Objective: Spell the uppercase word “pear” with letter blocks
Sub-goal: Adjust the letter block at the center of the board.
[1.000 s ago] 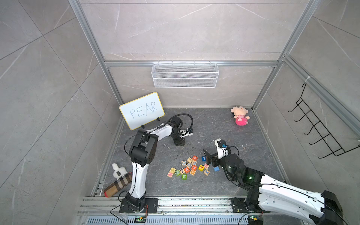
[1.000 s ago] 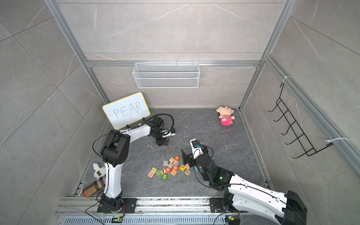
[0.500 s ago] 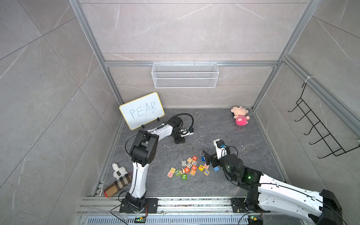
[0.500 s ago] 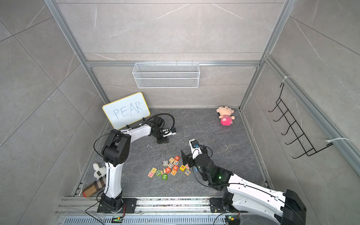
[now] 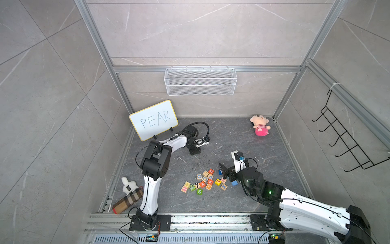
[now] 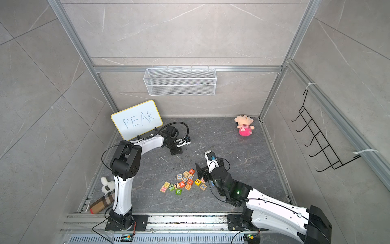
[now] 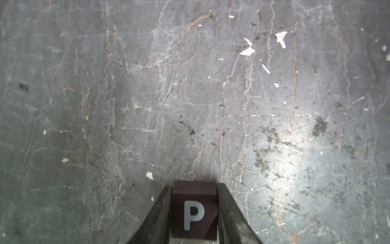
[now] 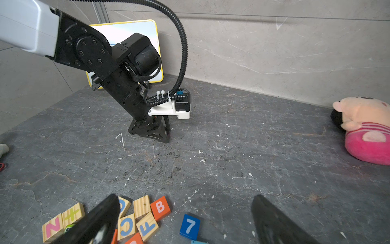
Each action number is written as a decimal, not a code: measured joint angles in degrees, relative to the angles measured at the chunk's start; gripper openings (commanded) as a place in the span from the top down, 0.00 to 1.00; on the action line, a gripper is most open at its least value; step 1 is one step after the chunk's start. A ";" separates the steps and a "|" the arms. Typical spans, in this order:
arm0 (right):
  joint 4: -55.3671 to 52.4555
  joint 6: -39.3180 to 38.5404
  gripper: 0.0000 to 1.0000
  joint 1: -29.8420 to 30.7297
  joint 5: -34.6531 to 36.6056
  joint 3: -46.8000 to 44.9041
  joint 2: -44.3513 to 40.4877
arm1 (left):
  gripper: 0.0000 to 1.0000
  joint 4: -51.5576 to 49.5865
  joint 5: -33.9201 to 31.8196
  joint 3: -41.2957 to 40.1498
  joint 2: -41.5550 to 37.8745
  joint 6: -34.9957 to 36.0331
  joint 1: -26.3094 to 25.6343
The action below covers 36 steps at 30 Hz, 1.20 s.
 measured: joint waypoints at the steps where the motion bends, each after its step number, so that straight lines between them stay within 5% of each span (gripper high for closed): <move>1: 0.00 -0.02 0.01 0.00 0.00 0.00 0.00 | 0.74 0.09 -0.15 0.00 0.00 -1.16 0.00; 8: 0.07 -0.02 0.01 0.00 0.02 0.02 1.60 | 0.79 0.85 -6.56 0.00 -0.63 -15.41 -1.20; 22: 2.40 -0.02 0.01 0.00 -0.61 1.97 6.84 | 0.88 -7.34 -24.68 4.33 -5.51 -57.48 -7.52; 36: 2.64 0.00 0.01 0.00 -0.59 1.95 4.48 | 0.91 -10.97 -30.75 5.68 -1.86 -67.69 -8.90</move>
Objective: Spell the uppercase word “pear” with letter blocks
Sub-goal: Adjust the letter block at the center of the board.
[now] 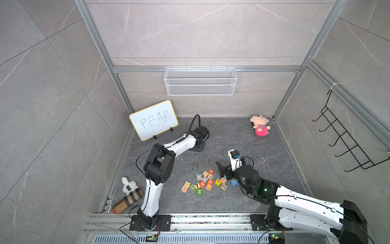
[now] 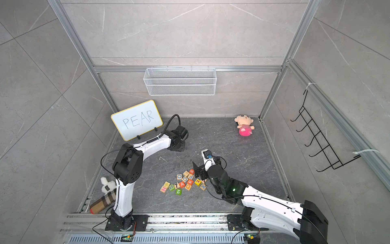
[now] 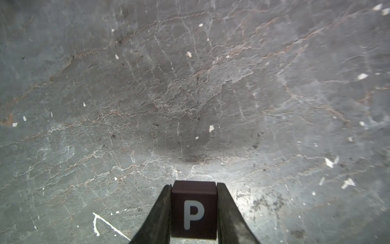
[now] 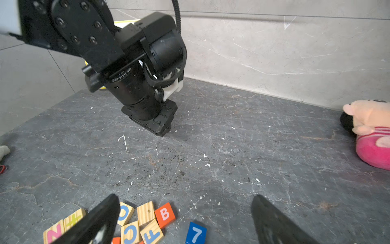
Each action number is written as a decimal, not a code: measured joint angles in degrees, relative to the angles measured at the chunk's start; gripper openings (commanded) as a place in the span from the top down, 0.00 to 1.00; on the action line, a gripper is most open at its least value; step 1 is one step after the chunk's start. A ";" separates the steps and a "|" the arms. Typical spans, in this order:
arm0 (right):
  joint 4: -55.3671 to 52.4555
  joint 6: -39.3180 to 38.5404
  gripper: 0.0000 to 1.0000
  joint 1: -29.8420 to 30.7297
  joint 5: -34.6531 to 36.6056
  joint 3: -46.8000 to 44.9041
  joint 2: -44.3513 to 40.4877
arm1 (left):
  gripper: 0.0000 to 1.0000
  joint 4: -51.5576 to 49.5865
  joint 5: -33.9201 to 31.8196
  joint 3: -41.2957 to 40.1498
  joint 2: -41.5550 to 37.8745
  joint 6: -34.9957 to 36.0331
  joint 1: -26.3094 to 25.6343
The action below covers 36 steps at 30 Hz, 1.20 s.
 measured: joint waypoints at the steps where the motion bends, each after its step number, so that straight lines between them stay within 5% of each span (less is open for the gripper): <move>1: 0.00 0.00 0.01 0.00 0.02 0.00 -0.24 | 0.91 -0.07 -0.13 0.00 0.35 -0.22 0.00; 22: 0.04 0.02 0.01 0.00 0.42 -1.16 -0.85 | 0.87 1.70 -0.48 -0.94 2.64 -1.14 0.00; 36: 0.17 0.00 0.01 0.00 0.44 -1.18 -0.85 | 0.74 2.78 -0.46 -1.53 2.78 -1.07 0.00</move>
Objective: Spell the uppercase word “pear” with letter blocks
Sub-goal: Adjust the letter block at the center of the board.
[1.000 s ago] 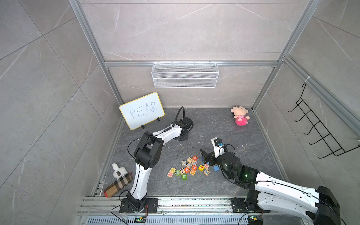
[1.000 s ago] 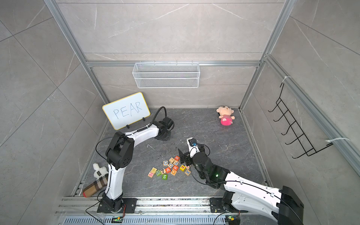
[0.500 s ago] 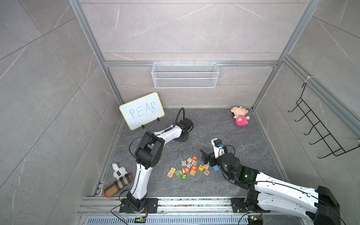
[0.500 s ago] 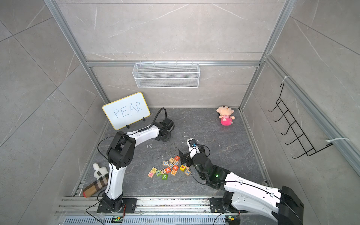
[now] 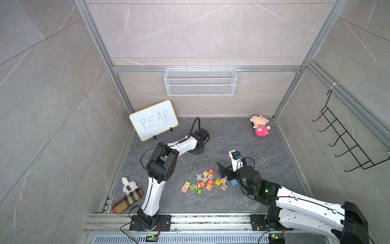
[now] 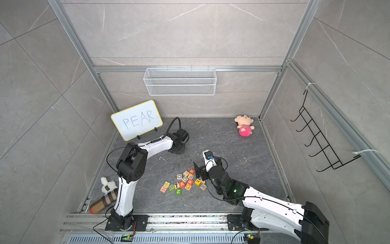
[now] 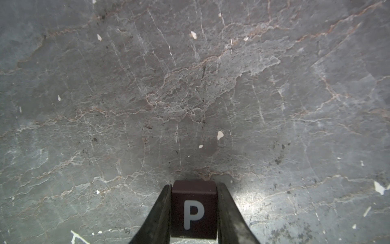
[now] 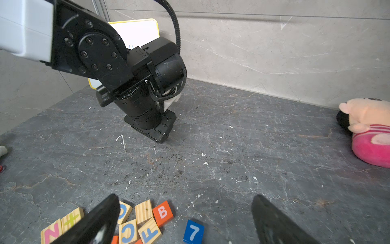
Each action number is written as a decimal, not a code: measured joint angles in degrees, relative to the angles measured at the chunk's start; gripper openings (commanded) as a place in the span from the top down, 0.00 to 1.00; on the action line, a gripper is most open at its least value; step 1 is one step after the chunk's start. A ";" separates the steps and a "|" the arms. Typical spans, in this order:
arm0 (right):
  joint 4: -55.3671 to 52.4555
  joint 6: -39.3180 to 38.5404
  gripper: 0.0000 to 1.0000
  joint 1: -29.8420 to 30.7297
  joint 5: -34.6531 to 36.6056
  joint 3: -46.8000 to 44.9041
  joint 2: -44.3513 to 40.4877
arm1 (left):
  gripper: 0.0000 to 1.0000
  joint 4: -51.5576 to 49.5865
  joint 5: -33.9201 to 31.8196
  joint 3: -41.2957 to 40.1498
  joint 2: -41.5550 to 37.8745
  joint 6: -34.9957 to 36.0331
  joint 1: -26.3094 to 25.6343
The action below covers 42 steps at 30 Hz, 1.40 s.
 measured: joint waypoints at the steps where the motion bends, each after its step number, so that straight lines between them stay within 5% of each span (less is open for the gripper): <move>1: 0.02 0.00 0.01 0.00 0.00 0.00 0.00 | 0.73 0.07 -0.02 -0.15 0.00 0.11 0.00; 29: 0.00 -0.02 0.01 0.00 0.20 0.00 0.00 | 0.48 0.04 0.09 -0.92 -0.81 0.42 0.00; 35: -0.07 0.02 0.01 0.00 0.90 0.09 0.26 | 0.47 -0.17 1.16 -2.08 -6.84 0.68 0.00; 42: -3.48 4.48 0.04 -0.04 7.56 3.78 5.46 | 0.46 3.54 4.28 -6.86 -22.64 3.93 -0.07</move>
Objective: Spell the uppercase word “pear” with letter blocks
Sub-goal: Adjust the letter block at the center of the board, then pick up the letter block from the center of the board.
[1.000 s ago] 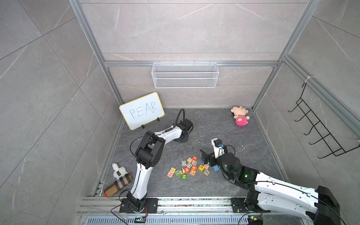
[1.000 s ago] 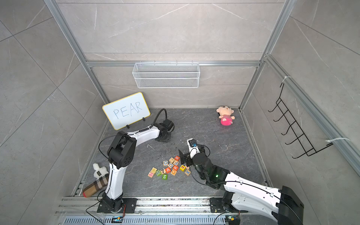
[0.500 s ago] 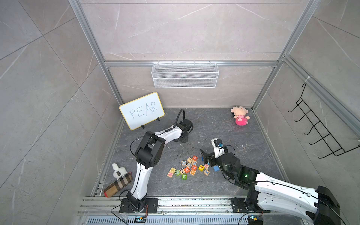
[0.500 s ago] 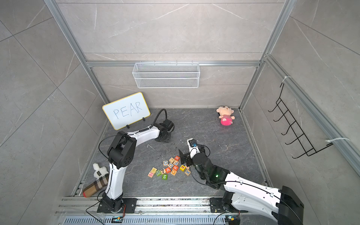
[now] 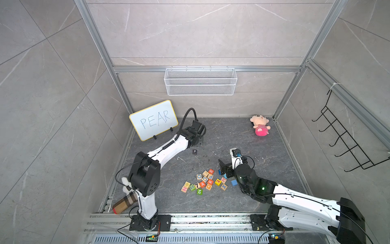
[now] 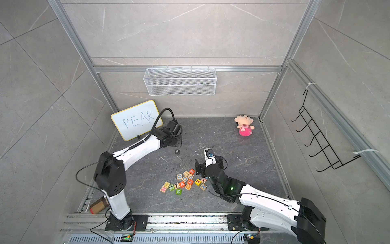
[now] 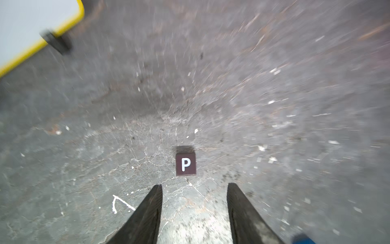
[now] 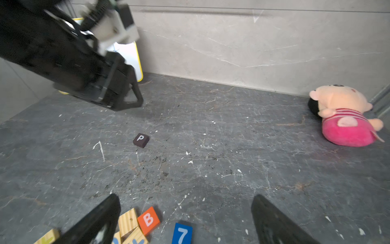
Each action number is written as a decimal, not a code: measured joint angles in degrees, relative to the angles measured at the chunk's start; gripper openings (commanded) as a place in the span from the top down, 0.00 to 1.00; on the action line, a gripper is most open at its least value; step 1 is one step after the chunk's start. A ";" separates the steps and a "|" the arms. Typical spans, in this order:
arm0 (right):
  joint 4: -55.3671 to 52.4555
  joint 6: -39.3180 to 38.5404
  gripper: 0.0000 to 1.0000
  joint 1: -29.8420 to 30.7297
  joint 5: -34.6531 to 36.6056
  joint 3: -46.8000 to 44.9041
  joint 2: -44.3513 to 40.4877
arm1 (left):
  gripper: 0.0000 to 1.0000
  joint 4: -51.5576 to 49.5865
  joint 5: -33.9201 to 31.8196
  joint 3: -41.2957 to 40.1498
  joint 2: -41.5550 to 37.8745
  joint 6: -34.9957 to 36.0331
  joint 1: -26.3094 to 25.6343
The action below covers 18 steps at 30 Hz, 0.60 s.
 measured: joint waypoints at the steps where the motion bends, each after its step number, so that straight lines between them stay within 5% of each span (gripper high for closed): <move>1: -1.46 0.50 0.04 -0.02 -0.02 1.29 1.03 | 0.46 0.92 0.33 -1.18 -2.27 0.57 0.02; 9: -10.73 7.10 0.12 -5.75 -8.81 11.58 3.61 | 0.39 12.87 6.01 -17.90 -21.88 7.37 0.00; 12: -14.88 9.05 0.13 -8.98 -14.01 15.67 5.11 | 0.29 16.59 9.18 -24.55 -26.80 9.53 0.00; 18: -23.02 12.00 0.15 -13.68 -23.19 20.46 8.37 | 0.25 19.61 13.84 -32.94 -32.41 10.84 -0.76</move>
